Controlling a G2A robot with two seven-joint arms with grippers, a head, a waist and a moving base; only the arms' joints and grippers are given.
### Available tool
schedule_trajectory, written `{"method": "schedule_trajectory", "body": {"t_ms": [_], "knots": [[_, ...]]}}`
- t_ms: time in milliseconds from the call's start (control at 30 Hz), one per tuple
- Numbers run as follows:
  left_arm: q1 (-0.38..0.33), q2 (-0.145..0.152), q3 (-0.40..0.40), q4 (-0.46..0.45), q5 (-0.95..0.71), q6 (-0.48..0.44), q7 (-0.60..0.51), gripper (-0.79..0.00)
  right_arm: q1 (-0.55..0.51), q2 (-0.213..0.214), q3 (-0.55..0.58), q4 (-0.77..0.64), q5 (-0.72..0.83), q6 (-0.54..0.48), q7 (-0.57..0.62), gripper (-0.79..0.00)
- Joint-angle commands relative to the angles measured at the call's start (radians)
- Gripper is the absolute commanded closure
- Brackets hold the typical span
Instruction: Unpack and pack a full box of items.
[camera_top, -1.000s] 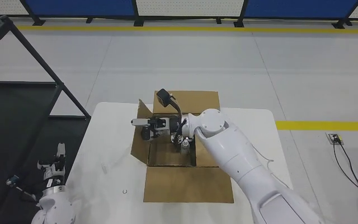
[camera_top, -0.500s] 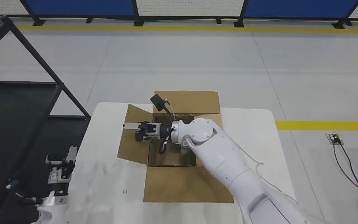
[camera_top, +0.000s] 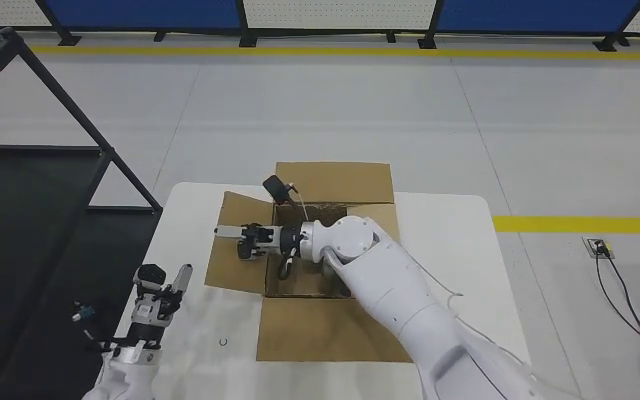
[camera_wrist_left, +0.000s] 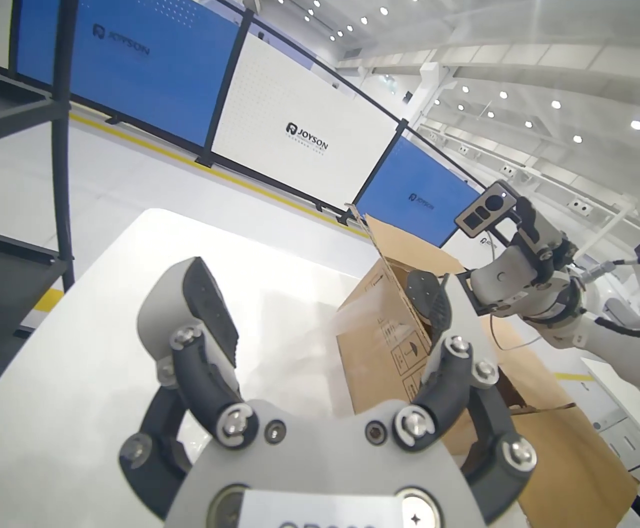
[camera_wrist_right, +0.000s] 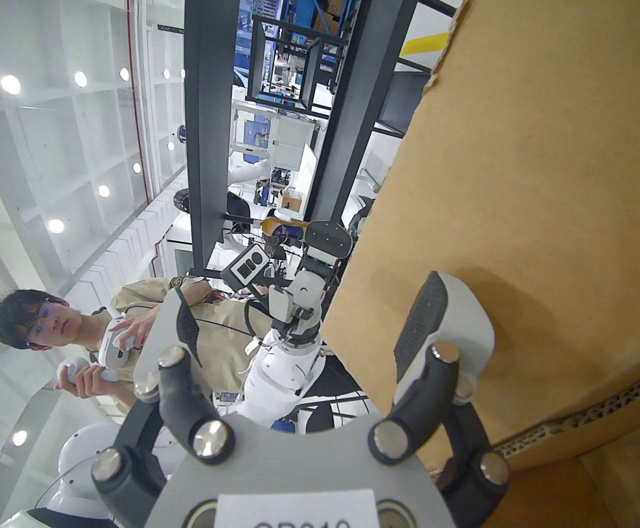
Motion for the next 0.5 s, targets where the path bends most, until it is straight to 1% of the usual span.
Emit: {"method": "schedule_trajectory", "body": {"t_ms": [0, 133, 300, 400, 467], "knots": [[-0.002, 0.0, 0.01, 0.005, 0.016, -0.004, -0.002, -0.785, 0.002, -0.004, 0.002, 0.01, 0.002, -0.003, 0.003, -0.785], [-0.016, 0.0, 0.027, 0.035, 0.057, 0.01, 0.002, -0.785, 0.007, -0.005, 0.019, 0.022, 0.02, -0.044, 0.032, -0.785], [-0.053, -0.002, 0.052, 0.094, 0.11, 0.041, 0.022, -0.785, 0.016, 0.011, 0.058, 0.025, 0.059, -0.121, 0.103, -0.785], [-0.068, -0.003, 0.063, 0.118, 0.118, 0.047, 0.028, -0.785, 0.015, 0.023, 0.08, 0.02, 0.079, -0.141, 0.152, -0.785], [-0.075, -0.004, 0.065, 0.128, 0.122, 0.053, 0.034, -0.785, 0.013, 0.028, 0.086, 0.014, 0.079, -0.135, 0.172, -0.785]]}}
